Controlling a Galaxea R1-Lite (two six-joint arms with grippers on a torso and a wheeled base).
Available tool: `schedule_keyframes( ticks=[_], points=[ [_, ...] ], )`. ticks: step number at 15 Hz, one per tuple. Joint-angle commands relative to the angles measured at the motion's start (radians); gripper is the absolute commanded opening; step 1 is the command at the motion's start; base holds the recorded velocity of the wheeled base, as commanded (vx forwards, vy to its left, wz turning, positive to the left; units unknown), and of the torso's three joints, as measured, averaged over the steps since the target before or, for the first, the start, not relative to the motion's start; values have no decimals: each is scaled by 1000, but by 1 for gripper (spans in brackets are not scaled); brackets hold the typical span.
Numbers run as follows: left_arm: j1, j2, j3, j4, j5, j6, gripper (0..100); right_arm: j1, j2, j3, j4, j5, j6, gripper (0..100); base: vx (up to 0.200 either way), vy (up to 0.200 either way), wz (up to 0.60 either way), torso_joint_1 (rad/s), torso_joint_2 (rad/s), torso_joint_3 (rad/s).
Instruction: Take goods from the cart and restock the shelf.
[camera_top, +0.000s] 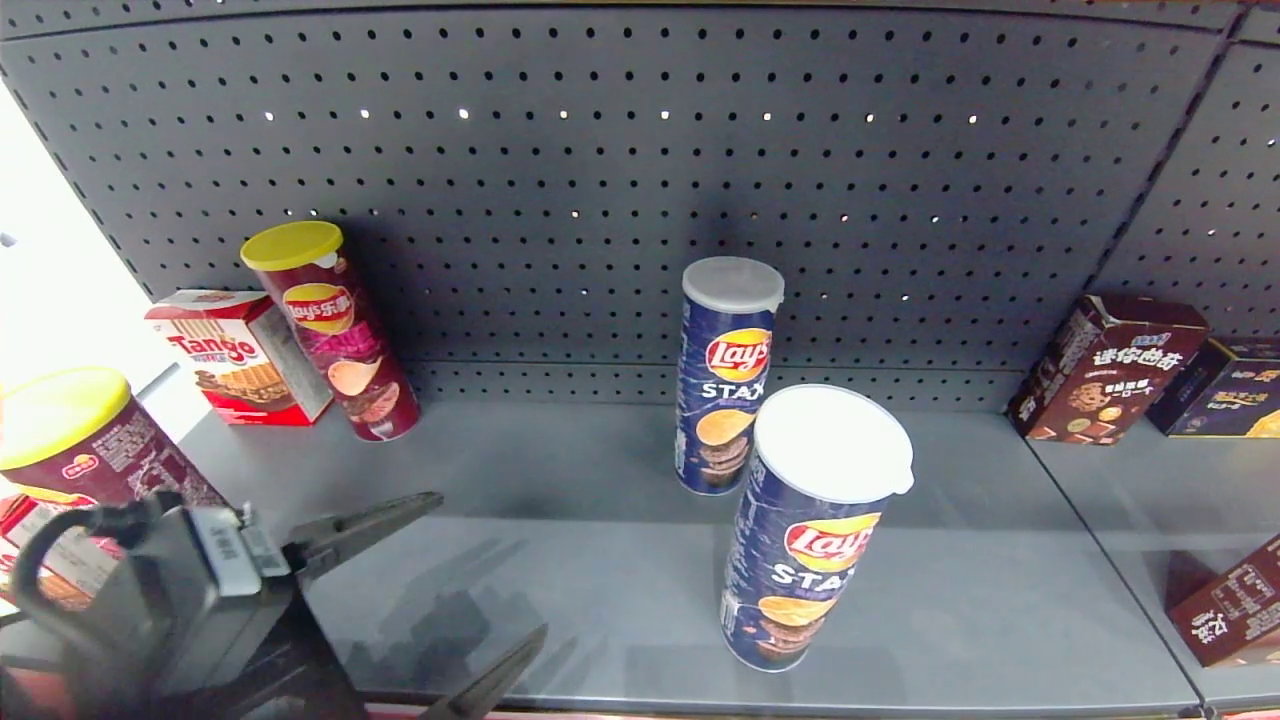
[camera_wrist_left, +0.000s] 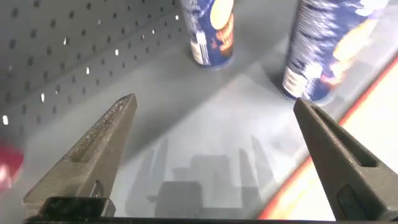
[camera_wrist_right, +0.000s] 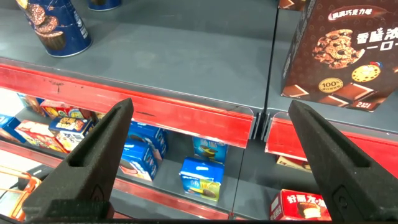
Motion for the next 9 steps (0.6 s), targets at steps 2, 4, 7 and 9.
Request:
schedule_keyframes(
  ticks=[2, 4, 7, 9],
  points=[
    [8, -322, 173, 98, 4, -34, 100, 1, 1, 0, 0, 0, 0, 100, 0, 0, 0, 0, 0, 0],
    [51, -505, 173, 302, 0, -35, 100, 1, 1, 0, 0, 0, 0, 100, 0, 0, 0, 0, 0, 0],
    [192, -713, 173, 521, -4, -34, 100, 1, 1, 0, 0, 0, 0, 100, 0, 0, 0, 0, 0, 0],
    [392, -891, 173, 676, -4, -29, 100, 1, 1, 0, 0, 0, 0, 100, 0, 0, 0, 0, 0, 0]
  ],
)
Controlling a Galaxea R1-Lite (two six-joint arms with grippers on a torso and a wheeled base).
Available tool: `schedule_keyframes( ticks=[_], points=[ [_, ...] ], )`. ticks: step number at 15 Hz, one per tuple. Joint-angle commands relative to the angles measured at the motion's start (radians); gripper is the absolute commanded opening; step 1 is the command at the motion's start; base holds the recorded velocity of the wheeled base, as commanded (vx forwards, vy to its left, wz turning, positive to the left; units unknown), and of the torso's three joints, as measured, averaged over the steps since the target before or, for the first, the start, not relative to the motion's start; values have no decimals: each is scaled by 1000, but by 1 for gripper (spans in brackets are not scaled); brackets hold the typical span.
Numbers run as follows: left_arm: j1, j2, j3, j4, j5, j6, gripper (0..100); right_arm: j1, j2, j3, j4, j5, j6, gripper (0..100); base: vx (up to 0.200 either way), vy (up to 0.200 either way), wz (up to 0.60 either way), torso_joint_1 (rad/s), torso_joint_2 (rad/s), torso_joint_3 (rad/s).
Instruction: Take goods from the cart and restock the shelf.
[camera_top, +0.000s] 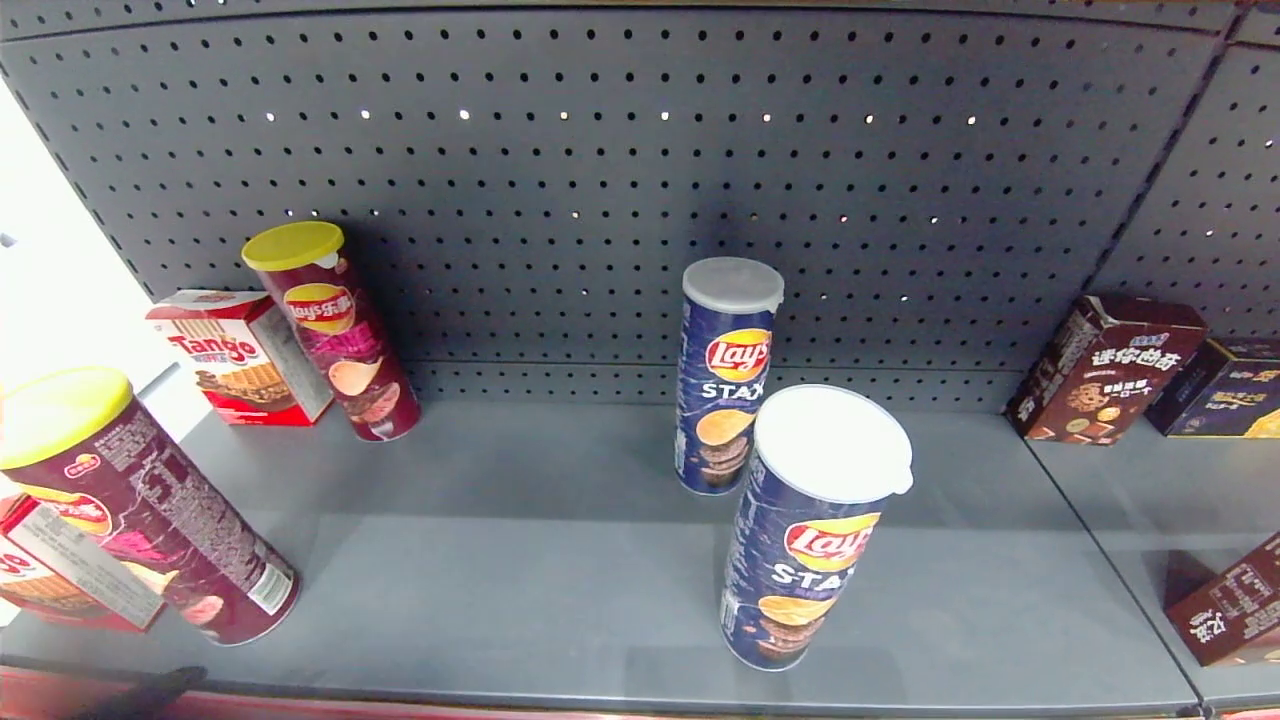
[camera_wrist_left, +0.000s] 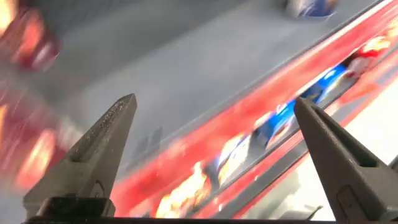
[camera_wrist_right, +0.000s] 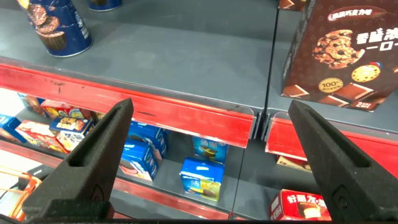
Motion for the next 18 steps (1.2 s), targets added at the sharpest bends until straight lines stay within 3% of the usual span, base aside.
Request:
schedule_keyframes(
  ticks=[1, 2, 5, 7, 9, 10, 13, 14, 15, 18],
  points=[
    [257, -306, 6, 177, -2, 5, 100, 0, 1, 0, 0, 0, 0, 100, 0, 0, 0, 0, 0, 0],
    [326, -381, 6, 252, -1, 7, 100, 0, 1, 0, 0, 0, -2, 100, 0, 0, 0, 0, 0, 0],
    [352, -487, 6, 367, 1, 5, 100, 0, 1, 0, 0, 0, 0, 100, 0, 0, 0, 0, 0, 0],
    [381, -487, 6, 372, -1, 5, 100, 0, 1, 0, 0, 0, 0, 100, 0, 0, 0, 0, 0, 0],
    [510, -528, 6, 375, 1, -12, 100, 0, 1, 0, 0, 0, 0, 100, 0, 0, 0, 0, 0, 0],
    [493, -557, 6, 398, -1, -33, 100, 0, 1, 0, 0, 0, 0, 100, 0, 0, 0, 0, 0, 0],
    [487, -580, 6, 424, 1, -36, 100, 0, 1, 0, 0, 0, 0, 100, 0, 0, 0, 0, 0, 0],
    [487, -579, 6, 426, 4, -50, 100, 0, 1, 0, 0, 0, 0, 100, 0, 0, 0, 0, 0, 0],
    [485, -580, 6, 426, -5, -95, 100, 0, 1, 0, 0, 0, 0, 100, 0, 0, 0, 0, 0, 0],
    [485, -580, 6, 427, -30, -102, 100, 0, 1, 0, 0, 0, 0, 100, 0, 0, 0, 0, 0, 0]
  ],
)
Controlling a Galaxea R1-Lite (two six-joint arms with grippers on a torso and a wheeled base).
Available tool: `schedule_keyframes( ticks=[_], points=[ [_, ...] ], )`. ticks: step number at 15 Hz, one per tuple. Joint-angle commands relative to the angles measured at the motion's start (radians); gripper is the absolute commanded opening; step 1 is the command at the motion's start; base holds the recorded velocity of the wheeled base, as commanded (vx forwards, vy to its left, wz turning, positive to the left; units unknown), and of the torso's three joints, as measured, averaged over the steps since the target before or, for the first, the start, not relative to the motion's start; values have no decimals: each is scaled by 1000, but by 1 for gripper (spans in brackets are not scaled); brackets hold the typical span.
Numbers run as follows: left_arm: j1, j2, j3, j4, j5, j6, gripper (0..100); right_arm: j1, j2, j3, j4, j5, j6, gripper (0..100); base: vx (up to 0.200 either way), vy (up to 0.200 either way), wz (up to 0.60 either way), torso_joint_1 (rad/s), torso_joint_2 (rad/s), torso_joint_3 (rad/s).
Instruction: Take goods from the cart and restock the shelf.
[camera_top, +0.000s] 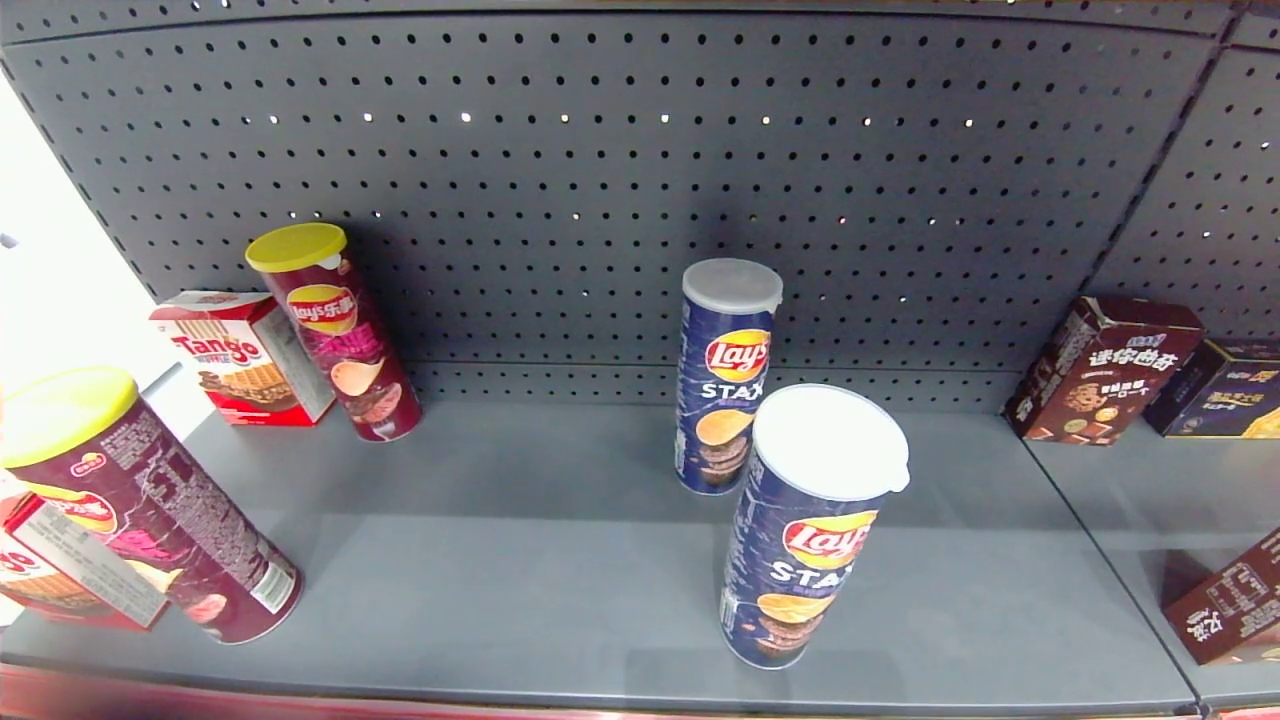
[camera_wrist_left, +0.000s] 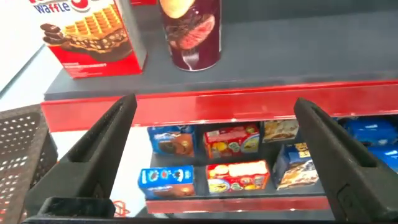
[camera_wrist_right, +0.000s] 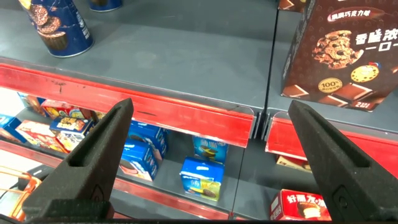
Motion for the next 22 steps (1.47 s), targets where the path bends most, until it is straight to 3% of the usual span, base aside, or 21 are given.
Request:
schedule_keyframes(
  ticks=[1, 11, 13, 15, 16, 17, 18, 20, 22],
  points=[
    [0, 0, -1, 1, -12, -3, 100, 1, 1, 0, 0, 0, 0, 100, 0, 0, 0, 0, 0, 0],
    [0, 2, -1, 1, 0, -26, 100, -1, 1, 0, 0, 35, -5, 100, 0, 0, 0, 0, 0, 0],
    [0, 0, 0, 0, -5, -18, 100, 16, 1, 0, 0, 40, -9, 100, 0, 0, 0, 0, 0, 0],
    [0, 0, -1, 1, -2, -24, 100, -4, 1, -3, -2, -28, 1, 100, 0, 0, 0, 0, 0, 0],
    [0, 0, 0, 0, -2, -21, 100, -4, 1, -14, -2, -14, 3, 100, 0, 0, 0, 0, 0, 0],
    [0, 0, 0, 0, 3, -20, 100, -19, 81, -198, 21, -6, 18, 100, 0, 0, 0, 0, 0, 0],
    [0, 0, 0, 0, 4, -20, 100, -10, 152, -267, 40, -3, 35, 100, 0, 0, 0, 0, 0, 0],
    [0, 2, 0, 0, 9, -21, 100, 93, 366, -554, 129, 36, 53, 100, 0, 0, 0, 0, 0, 0],
    [-2, 0, 0, 0, 4, -23, 100, 116, 500, -661, 135, 64, 27, 100, 0, 0, 0, 0, 0, 0]
  ],
)
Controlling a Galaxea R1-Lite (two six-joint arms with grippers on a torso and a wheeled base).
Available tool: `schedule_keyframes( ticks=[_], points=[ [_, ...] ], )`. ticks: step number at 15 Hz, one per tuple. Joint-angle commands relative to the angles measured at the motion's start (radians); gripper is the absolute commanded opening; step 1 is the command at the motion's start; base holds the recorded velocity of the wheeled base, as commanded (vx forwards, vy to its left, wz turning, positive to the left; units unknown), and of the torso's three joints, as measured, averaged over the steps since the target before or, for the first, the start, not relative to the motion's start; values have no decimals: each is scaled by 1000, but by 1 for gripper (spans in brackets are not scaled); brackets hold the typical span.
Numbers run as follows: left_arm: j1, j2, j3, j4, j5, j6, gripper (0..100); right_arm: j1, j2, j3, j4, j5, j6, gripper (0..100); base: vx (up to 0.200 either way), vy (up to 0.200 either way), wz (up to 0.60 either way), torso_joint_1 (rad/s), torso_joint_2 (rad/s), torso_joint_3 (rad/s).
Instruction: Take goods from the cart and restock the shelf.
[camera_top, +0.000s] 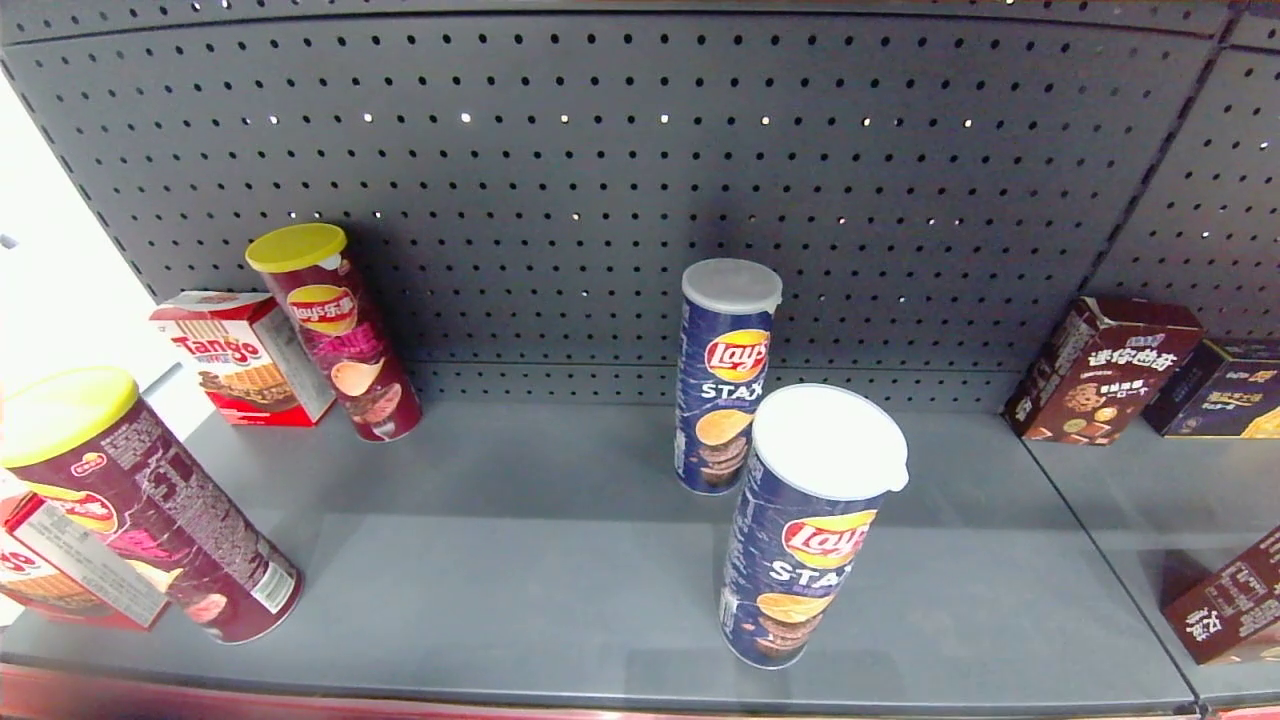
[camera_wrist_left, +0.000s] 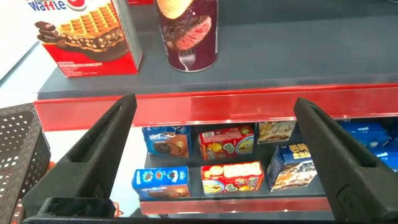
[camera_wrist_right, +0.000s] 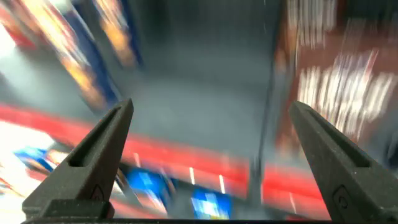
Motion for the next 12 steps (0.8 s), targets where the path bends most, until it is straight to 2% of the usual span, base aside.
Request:
schedule_keyframes(
  ticks=[1, 3, 9, 12],
  points=[
    [1, 3, 0, 0, 0, 0, 100, 89, 359, -263, 34, 69, -9, 100, 0, 0, 0, 0, 0, 0],
    [0, 2, 0, 0, -3, -3, 100, 133, 448, -295, 34, 167, -12, 100, 0, 0, 0, 0, 0, 0],
    [0, 2, 0, 0, -3, -3, 100, 158, 785, -344, 25, 170, -196, 100, 0, 0, 0, 0, 0, 0],
    [0, 2, 0, 0, -1, -3, 100, 156, 881, -334, -72, 173, -206, 100, 0, 0, 0, 0, 0, 0]
  ],
)
